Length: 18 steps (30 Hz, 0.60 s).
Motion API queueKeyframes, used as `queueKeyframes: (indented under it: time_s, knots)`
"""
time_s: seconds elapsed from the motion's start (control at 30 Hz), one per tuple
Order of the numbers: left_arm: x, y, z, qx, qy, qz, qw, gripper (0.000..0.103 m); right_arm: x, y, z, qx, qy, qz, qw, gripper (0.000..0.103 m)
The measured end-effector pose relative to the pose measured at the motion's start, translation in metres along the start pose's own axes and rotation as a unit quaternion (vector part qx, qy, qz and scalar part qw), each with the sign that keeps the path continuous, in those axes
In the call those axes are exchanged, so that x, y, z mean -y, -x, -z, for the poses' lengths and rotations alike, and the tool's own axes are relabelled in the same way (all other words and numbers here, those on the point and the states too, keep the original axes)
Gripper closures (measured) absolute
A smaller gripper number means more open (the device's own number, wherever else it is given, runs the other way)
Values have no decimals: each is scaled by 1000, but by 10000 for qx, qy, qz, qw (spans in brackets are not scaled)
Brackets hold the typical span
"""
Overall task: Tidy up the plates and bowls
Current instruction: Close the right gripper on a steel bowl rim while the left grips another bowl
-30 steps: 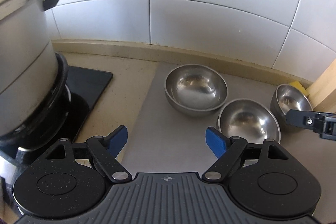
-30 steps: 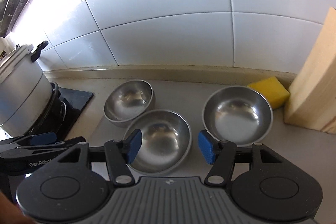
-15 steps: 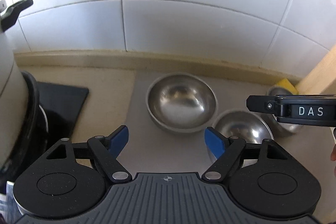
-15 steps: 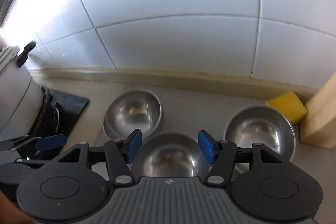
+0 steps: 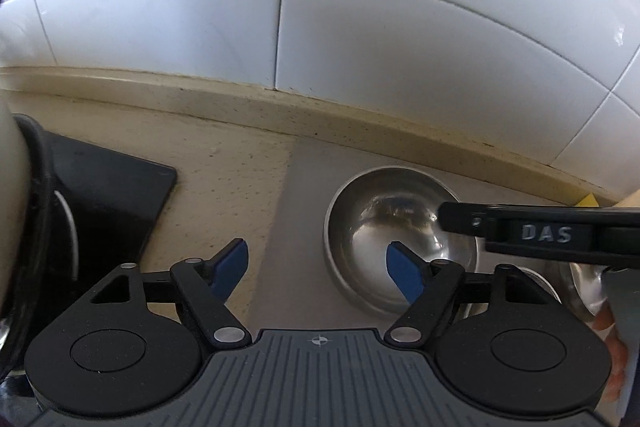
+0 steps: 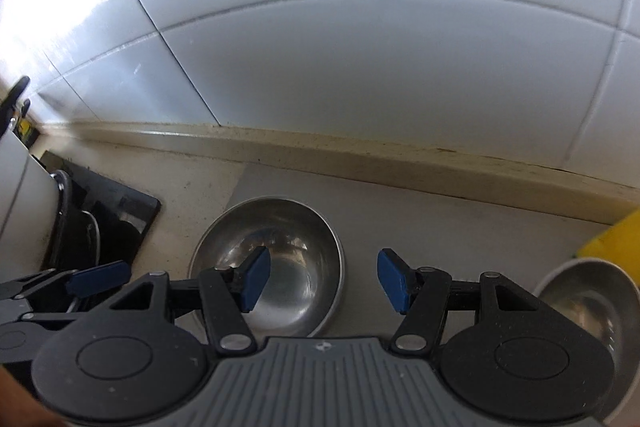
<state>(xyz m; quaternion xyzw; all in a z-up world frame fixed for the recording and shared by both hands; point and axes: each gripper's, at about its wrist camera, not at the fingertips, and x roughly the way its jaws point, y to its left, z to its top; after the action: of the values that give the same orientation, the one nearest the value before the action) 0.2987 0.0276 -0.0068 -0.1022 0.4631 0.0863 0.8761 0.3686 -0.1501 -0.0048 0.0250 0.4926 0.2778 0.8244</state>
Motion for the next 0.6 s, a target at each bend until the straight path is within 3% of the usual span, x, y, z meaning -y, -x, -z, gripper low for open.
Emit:
queueKeyframes:
  time_s: [0.2, 0.27, 0.43, 0.53, 0.6]
  knots:
    - [4, -19, -1, -196, -66, -83, 9998, 34, 3, -23, -6, -222, -86, -189, 9995, 70]
    - [3, -25, -1, -319, -15, -73, 9995, 43, 5, -28, -6, -298, -55, -168, 9994, 71]
    - [1, -35, 1, -475, 45, -41, 9989, 47, 5, -39, -6, -440, -43, -200, 9988, 71]
    - [3, -40, 0, -522, 5, -45, 9986, 53, 5, -44, -5, -531, -38, -251, 9983, 84]
    - [4, -43, -1, -559, -19, -45, 9984, 63, 5, -50, -5, -646, -52, -284, 9975, 91]
